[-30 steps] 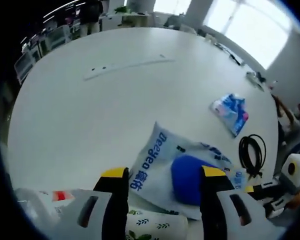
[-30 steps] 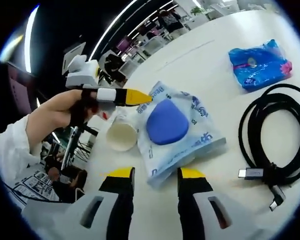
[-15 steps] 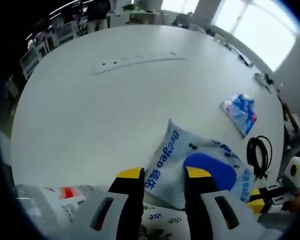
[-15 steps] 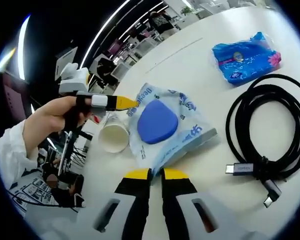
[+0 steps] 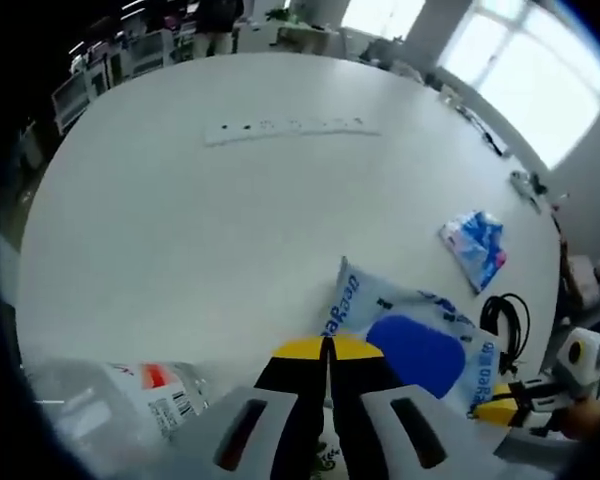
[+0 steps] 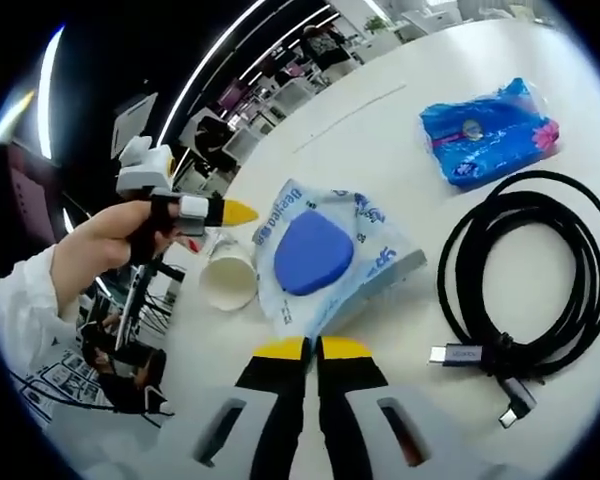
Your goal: Arrange the tabletop items into an orderly group along one side of the table until the central work area is clear of visible clutter.
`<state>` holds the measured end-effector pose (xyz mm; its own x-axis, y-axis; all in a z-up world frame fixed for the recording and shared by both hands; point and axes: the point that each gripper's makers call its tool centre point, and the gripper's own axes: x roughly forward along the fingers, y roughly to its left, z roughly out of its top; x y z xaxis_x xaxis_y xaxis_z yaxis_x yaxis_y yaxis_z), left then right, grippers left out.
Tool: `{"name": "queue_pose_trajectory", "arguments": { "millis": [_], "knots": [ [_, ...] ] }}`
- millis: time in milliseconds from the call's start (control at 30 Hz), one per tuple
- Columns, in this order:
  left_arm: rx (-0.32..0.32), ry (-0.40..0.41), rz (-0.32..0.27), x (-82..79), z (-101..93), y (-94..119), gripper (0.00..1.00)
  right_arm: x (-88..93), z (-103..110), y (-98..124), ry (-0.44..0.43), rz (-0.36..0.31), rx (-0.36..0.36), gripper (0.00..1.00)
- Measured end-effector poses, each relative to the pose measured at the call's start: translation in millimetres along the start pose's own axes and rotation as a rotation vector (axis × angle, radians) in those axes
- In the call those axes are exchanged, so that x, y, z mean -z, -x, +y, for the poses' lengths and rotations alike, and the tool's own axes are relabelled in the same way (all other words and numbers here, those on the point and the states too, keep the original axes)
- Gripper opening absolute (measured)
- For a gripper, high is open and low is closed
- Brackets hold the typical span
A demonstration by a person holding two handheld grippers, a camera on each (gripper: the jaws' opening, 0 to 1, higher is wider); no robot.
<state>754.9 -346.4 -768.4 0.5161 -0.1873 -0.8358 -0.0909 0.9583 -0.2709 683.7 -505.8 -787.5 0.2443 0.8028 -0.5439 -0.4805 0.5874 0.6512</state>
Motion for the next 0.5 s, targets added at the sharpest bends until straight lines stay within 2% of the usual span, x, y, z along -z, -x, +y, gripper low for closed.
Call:
{"name": "queue_pose_trajectory", "arguments": {
  "millis": [100, 133, 167, 200, 233, 300, 367, 400, 433, 500],
  "knots": [
    [-0.019, -0.007, -0.011, -3.7, 3.2, 5, 0.0, -7.8, 4, 1, 0.071, -0.002, 0.001, 0.0],
    [-0.03, -0.013, -0.001, -2.3, 6.1, 5, 0.0, -10.2, -1, 1, 0.111, 0.001, 0.025, 0.0],
    [-0.02, -0.014, 0.044, 4.5, 6.9, 3, 0.0, -10.7, -4, 1, 0.115, 0.004, 0.033, 0.0],
    [-0.006, 0.021, 0.062, 8.4, 4.5, 2, 0.0, -12.9, -7, 2, 0.094, 0.0, 0.03, 0.0],
    [-0.028, 0.034, 0.024, 3.4, 8.9, 2, 0.0, -15.3, -8, 3, 0.062, -0.01, 0.027, 0.0],
    [-0.057, 0.005, 0.048, 6.8, 12.6, 2, 0.0, -19.2, -12, 5, 0.055, -0.015, 0.03, 0.0],
    [-0.077, -0.037, 0.09, 13.5, 13.7, -1, 0.23, -20.0, -14, 7, 0.065, -0.013, 0.039, 0.0],
    [-0.082, -0.047, 0.115, 17.8, 12.2, -4, 0.3, -21.2, -16, 6, 0.063, -0.016, 0.038, 0.0],
    [-0.067, -0.059, 0.121, 19.4, 9.5, -7, 0.33, -21.6, -16, 6, 0.059, -0.018, 0.038, 0.0],
    [-0.062, -0.045, 0.121, 20.8, 9.3, -9, 0.31, -21.6, -16, 6, 0.055, -0.019, 0.037, 0.0]
  ]
}}
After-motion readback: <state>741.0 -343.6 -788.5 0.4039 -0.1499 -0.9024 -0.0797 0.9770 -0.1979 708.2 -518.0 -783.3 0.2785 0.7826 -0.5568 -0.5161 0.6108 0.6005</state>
